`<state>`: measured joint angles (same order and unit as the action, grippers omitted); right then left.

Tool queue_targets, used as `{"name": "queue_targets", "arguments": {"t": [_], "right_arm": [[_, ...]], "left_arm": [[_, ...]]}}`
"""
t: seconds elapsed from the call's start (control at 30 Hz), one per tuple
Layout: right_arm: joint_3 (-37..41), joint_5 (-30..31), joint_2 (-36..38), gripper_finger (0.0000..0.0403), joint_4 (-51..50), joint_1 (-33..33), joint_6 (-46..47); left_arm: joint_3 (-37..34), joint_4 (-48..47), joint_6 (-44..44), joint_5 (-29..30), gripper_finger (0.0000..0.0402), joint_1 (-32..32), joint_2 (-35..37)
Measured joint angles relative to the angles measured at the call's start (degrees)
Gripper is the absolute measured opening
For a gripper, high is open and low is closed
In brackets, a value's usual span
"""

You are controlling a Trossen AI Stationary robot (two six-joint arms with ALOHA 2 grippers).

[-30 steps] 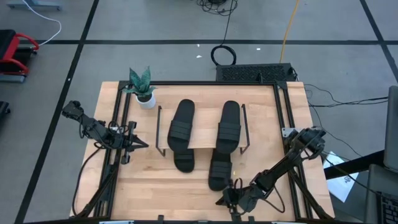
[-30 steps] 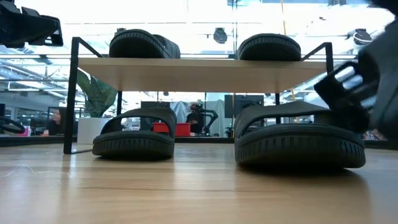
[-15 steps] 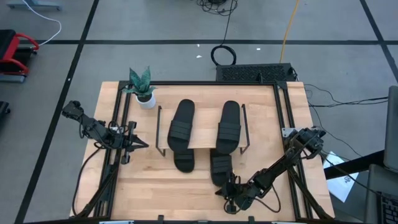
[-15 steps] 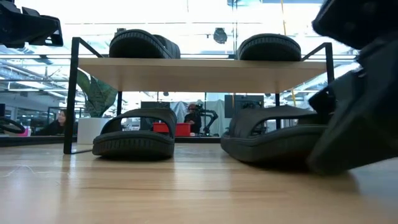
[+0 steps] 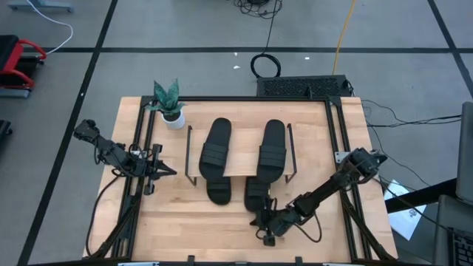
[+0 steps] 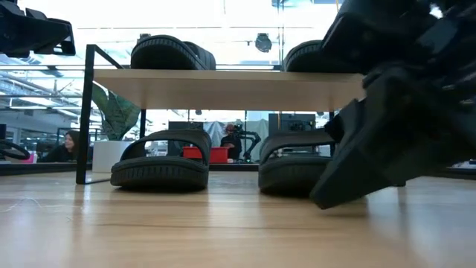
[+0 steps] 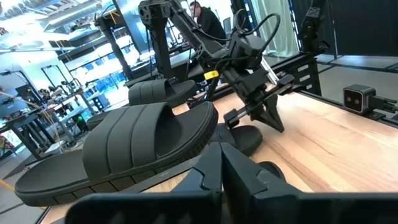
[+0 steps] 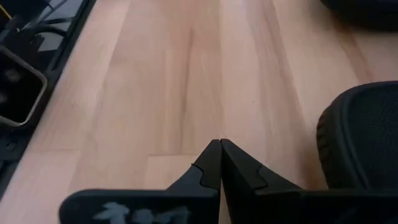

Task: Pick and place slides into the shelf
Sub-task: Put the black slipper under the shelf, then return to Home Position

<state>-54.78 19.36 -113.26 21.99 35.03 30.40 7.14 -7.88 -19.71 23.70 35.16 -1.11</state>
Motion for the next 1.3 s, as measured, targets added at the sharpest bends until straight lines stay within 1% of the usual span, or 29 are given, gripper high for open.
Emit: {"name": "queue_targets", "arguments": {"t": [0.13, 0.27, 0.47, 0.6, 0.73, 0.83, 0.87, 0.93, 1.07, 1.17, 1.23, 1.3], "right_arm": [[0.0, -0.1, 0.0, 0.0, -1.0, -0.6, 0.1], [0.0, -0.1, 0.0, 0.0, -1.3, -0.8, -0.5], [-0.1, 0.0, 0.1, 0.0, -3.7, -1.3, 0.8], [-0.1, 0.4, 0.1, 0.0, -3.4, -1.3, 0.7], [0.1, 1.9, 1.3, 0.0, -4.7, -1.2, 0.5], [0.1, 6.9, 2.7, 0.0, -6.4, -1.2, -0.4], [0.1, 7.5, 3.2, 0.0, -6.9, -1.3, -0.6], [0.1, 5.4, 3.9, 0.0, -6.8, -1.6, -1.8], [0.1, 1.6, 4.1, 0.0, -2.7, -1.7, -4.8], [0.1, 1.6, 4.2, 0.0, -1.2, -1.5, -5.7], [0.1, 1.9, 5.2, 0.0, -2.2, -1.1, -5.8], [0.1, 4.9, 6.8, 0.0, -3.7, 0.0, -5.8]], "left_arm": [[0.0, 0.0, 0.0, 0.0, 0.0019, 0.0, 0.0], [0.0, 0.0, 0.0, 0.0, 0.0023, 0.0, 0.0], [0.0, 0.0, 0.0, 0.0, 0.0011, 0.0, 0.0], [0.0, 0.0, 0.0, 0.0, 0.0002, 0.0, 0.0], [0.0, 0.0, 0.0, 0.0, 0.001, 0.0, 0.0], [0.0, 0.1, 0.1, 0.0, 0.0019, 0.0, 0.0], [0.0, 0.1, 0.1, 0.0, 0.0021, 0.0, 0.0], [0.0, 0.1, 0.1, 0.0, 0.0023, 0.0, 0.0], [0.0, 0.2, 0.3, 0.0, 0.0024, 0.0, 0.0], [0.0, 0.1, 0.3, 0.0, 0.0024, 0.0, 0.0], [0.0, 0.1, 0.3, 0.0, 0.0024, 0.0, 0.0], [0.0, 0.1, 0.4, 0.0, 0.0024, 0.0, 0.0]]}}
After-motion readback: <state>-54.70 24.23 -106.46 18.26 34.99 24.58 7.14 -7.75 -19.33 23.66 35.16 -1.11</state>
